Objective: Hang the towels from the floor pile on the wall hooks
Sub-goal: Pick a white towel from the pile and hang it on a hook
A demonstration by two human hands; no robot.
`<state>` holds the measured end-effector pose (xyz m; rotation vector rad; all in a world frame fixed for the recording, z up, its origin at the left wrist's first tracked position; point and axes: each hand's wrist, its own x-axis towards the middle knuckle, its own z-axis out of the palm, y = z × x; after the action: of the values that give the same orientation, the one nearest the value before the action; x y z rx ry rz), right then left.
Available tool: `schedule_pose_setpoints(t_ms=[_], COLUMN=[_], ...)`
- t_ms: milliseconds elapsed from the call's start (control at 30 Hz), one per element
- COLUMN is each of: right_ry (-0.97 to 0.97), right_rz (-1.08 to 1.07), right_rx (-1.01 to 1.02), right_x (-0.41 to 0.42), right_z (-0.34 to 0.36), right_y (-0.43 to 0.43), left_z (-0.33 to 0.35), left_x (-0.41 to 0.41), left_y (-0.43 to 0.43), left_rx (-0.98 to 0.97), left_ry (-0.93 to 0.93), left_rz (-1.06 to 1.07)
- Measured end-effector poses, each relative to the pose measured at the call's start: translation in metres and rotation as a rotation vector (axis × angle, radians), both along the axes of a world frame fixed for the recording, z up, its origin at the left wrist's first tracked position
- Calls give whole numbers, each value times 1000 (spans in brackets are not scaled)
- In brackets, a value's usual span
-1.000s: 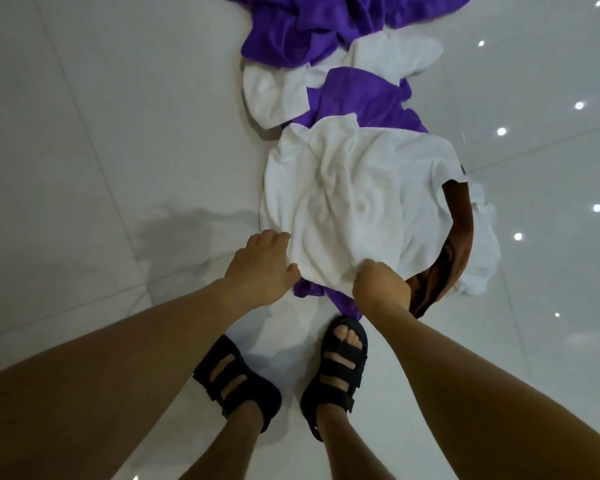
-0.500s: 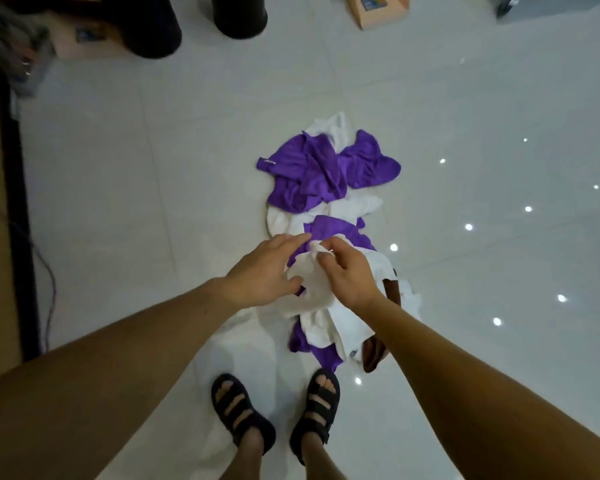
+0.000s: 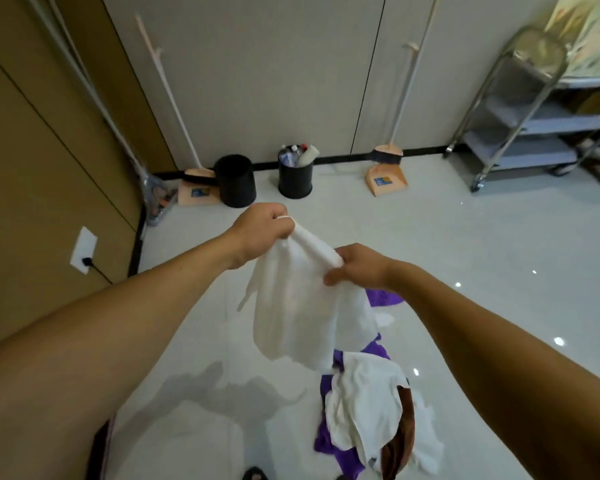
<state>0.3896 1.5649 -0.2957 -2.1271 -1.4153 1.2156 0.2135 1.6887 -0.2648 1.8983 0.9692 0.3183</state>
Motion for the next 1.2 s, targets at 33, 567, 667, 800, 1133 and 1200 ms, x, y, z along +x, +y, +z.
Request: schedule_pose_setpoints(t_ms=[33,567,667,800,1133,1200], right_ry=[53,222,-131,-125,-24,-1], right_rz=[-39,415,604,558,444,433], right_rx=[41,323,199,478,407,222], right_x=[-3,-104,-108,-139,-214,-217], right_z=[16,208,211,208,161,147], right_y=[5,78,82,96,98,86], left_z=[17,146,157,162,166,167], left_x=[-12,-132,-147,-166,-235,-247], left_y=[5,-24,-32,-54,-92,-99], left_rx=[7,-230,-259,-391,-375,-363], left_ry=[-19,-89,-73,-60,-418,-487], left_rz=[28,168,261,312,848,933])
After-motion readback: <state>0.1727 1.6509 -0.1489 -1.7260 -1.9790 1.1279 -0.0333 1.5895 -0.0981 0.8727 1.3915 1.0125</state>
